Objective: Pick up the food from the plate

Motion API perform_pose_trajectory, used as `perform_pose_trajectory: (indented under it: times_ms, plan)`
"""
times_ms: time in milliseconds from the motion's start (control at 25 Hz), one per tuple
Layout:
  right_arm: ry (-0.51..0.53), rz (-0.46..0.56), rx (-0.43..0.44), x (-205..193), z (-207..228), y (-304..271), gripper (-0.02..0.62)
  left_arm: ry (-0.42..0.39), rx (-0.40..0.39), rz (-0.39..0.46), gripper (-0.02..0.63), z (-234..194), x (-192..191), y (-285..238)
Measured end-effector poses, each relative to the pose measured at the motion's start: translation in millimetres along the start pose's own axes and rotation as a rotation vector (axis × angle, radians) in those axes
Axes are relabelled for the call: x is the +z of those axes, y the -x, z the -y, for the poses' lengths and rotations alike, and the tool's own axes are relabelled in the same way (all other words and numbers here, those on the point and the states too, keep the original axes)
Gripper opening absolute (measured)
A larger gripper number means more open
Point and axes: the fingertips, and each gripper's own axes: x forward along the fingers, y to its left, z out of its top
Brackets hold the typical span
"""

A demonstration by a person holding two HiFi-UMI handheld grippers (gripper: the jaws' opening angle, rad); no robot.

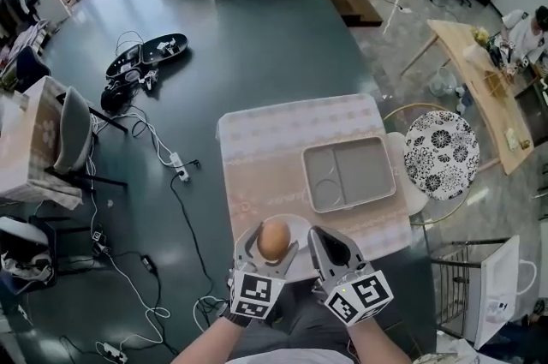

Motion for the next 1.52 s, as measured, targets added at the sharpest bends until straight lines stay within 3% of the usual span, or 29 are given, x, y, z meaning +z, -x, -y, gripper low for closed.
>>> perform_pose_trajectory:
  times_ms: [640, 1120, 1520]
  plan:
    - [0.048, 0.061, 0.01, 83, -38, 14, 0.014, -0.012, -0.028, 0.162, 0.35, 9, 135, 97]
    - [0.105, 0.112, 0.052, 132, -61, 17, 0.014, -0.026, -0.018, 0.23, 0.35, 11, 191, 128]
    - [0.164, 0.148, 0.061, 159, -76, 20, 0.014, -0.017, -0.041, 0.268, 0.35, 12, 210, 139]
